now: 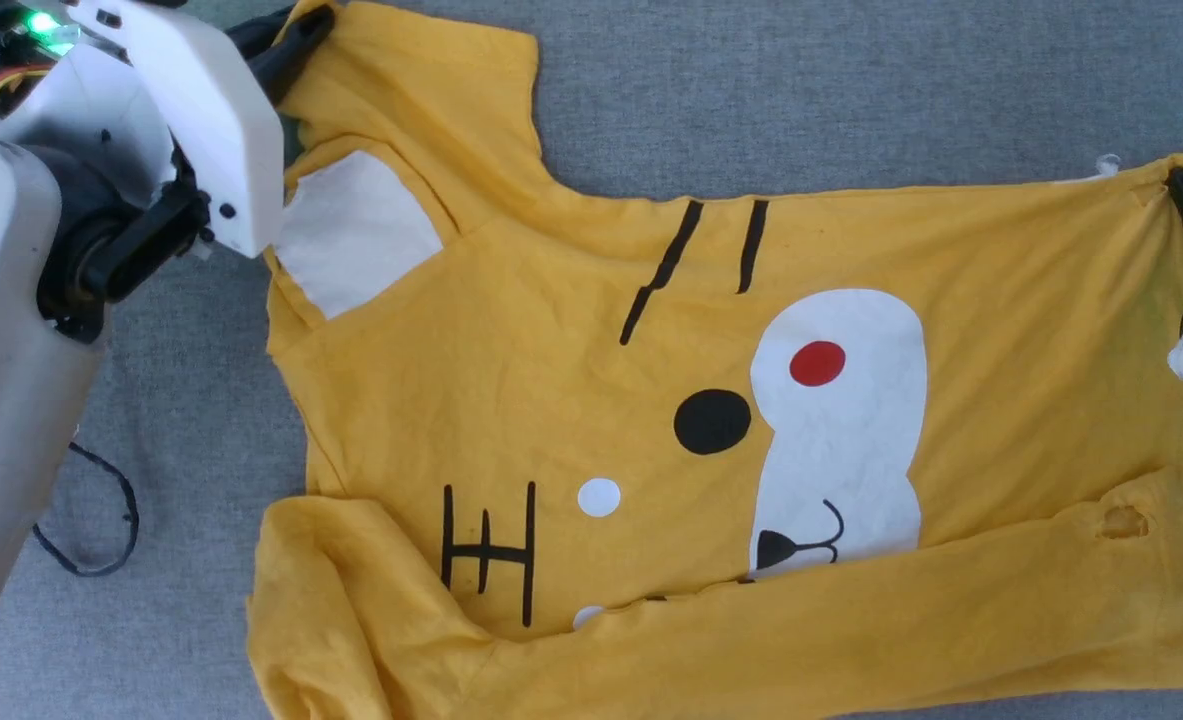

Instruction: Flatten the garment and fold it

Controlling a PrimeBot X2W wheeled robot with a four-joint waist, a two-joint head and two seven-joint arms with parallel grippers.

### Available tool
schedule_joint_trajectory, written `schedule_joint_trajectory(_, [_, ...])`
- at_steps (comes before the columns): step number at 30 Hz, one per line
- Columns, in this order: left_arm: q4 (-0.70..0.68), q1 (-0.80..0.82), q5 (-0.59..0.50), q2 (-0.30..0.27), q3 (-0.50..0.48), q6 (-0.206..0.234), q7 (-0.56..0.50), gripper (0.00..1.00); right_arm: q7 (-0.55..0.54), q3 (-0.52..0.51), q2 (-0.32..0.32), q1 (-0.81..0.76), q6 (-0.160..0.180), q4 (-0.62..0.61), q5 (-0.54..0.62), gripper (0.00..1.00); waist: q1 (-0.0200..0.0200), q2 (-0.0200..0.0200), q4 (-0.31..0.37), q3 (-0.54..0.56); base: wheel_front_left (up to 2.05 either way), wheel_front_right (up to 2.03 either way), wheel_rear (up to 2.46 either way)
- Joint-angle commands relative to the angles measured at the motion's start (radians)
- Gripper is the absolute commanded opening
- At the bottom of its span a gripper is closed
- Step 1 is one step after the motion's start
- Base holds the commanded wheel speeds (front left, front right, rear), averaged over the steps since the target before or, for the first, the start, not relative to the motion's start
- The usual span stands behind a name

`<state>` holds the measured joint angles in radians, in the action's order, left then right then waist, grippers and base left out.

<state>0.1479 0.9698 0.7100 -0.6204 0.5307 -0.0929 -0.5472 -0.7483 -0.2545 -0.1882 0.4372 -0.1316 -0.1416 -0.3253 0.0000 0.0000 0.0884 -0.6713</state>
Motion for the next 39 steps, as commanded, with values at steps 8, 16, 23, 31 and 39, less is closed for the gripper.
schedule_joint_trajectory(8, [0.003, -0.054, 0.024, 0.016, -0.074, 0.029, 0.181, 0.0, 0.055, -0.014, 0.0, 0.012, 0.001, 0.016, 0.012, 0.0, 0.0, 0.0, -0.003, 0.083, 0.0, 0.0, 0.0])
schedule_joint_trajectory(16, [-0.106, -0.222, 0.041, -0.008, -0.142, 0.045, 0.367, 0.0, 0.119, -0.048, 0.003, -0.079, 0.001, -0.03, -0.008, 0.0, 0.0, 0.0, -0.019, 0.211, 0.0, 0.0, 0.0])
schedule_joint_trajectory(23, [-0.276, -0.471, 0.077, -0.05, -0.19, 0.092, 0.452, 0.0, 0.155, -0.074, 0.039, -0.216, 0.001, -0.079, -0.018, 0.0, 0.0, 0.0, -0.038, 0.312, 0.0, 0.0, 0.0])
schedule_joint_trajectory(31, [-0.425, -0.786, 0.114, -0.089, -0.237, 0.182, 0.505, 0.0, 0.17, -0.08, 0.091, -0.381, 0.001, -0.128, -0.044, 0.0, 0.0, 0.0, -0.052, 0.401, 0.0, 0.0, 0.0])
schedule_joint_trajectory(39, [-0.49, -1.073, 0.197, -0.061, -0.254, 0.232, 0.56, 0.0, 0.172, -0.096, 0.126, -0.519, 0.001, -0.138, -0.076, 0.0, 0.0, 0.0, -0.041, 0.436, 0.0, 0.0, 0.0])
